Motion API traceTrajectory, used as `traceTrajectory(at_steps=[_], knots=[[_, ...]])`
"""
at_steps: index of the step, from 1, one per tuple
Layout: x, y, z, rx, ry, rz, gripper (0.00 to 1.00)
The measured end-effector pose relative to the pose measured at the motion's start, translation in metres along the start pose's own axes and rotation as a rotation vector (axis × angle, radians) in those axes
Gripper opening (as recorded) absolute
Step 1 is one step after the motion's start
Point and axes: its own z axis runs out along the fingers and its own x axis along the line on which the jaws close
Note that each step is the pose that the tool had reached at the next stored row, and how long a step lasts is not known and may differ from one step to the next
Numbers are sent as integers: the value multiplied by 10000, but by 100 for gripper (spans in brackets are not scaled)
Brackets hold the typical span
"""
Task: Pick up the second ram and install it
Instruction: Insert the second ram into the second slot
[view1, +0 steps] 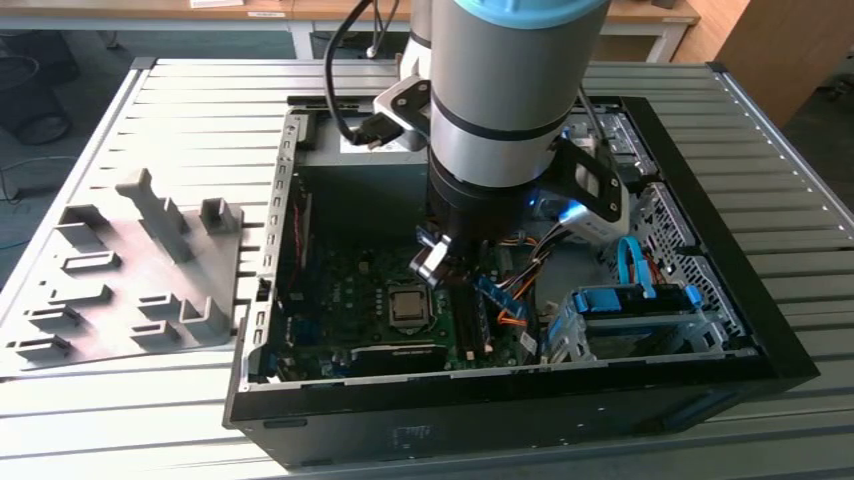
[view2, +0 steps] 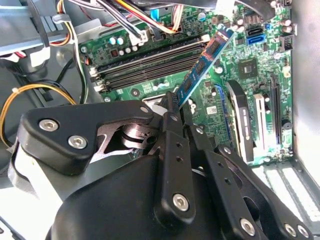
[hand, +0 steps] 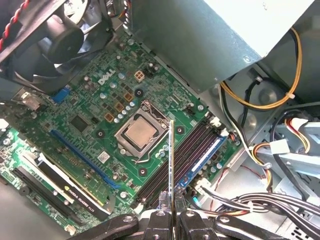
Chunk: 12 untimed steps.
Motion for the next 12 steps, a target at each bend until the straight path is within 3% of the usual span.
traceTrajectory(at_steps=[12], knots=[[0,0,2,80,-34,673,14]])
